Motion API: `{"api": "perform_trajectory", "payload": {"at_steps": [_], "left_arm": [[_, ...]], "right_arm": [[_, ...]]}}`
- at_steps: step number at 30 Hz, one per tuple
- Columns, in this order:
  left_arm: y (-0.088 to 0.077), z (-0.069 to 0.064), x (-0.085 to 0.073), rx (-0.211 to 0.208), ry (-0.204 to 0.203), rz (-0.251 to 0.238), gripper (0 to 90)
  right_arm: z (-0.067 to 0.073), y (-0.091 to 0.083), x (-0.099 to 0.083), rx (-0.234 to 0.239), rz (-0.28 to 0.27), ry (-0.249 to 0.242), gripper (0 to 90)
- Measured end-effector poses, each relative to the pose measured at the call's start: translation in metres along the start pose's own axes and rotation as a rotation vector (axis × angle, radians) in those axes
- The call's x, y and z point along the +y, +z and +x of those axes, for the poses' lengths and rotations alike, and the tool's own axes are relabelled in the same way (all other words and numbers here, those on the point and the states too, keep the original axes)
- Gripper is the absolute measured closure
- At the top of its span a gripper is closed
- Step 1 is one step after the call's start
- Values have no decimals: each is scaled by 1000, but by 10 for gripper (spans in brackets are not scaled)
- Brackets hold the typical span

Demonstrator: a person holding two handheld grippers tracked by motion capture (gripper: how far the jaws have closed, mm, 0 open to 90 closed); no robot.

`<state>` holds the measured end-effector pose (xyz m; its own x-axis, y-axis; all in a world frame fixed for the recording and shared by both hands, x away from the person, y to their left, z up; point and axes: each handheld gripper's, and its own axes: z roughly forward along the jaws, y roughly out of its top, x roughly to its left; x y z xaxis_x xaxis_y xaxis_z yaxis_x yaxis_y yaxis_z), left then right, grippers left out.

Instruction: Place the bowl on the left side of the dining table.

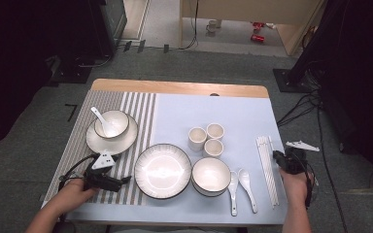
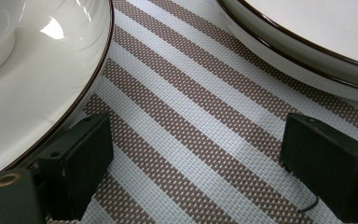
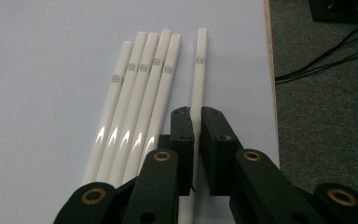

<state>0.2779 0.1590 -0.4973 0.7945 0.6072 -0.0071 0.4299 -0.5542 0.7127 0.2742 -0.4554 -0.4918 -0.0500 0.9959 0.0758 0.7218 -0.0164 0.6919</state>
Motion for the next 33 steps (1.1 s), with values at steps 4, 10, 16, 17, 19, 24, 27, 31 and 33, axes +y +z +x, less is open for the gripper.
{"api": "perform_trajectory", "payload": {"at_steps": [4,10,16,17,19,24,27,31,33], "left_arm": [[0,0,0,0,0,0,94],[0,0,0,0,-1,-1,94],[0,0,0,2,-4,-1,94],[0,0,0,2,-4,-1,94],[0,0,0,2,-5,-2,94],[0,0,0,2,-4,-1,94],[0,0,0,2,-4,-2,94],[0,0,0,2,-4,-1,94],[0,0,0,2,-5,-1,94]], "right_arm": [[0,5,4,-3,-4,-5,834],[2,11,9,-16,-10,-19,832],[2,13,10,-21,-15,-18,814],[2,13,10,-20,-16,-20,803],[3,13,10,-20,-17,-23,791],[3,11,9,-22,-10,-21,786],[3,9,7,-23,-8,-23,784],[3,5,3,-19,-14,-19,767],[4,4,1,-16,-17,-16,762]]}}
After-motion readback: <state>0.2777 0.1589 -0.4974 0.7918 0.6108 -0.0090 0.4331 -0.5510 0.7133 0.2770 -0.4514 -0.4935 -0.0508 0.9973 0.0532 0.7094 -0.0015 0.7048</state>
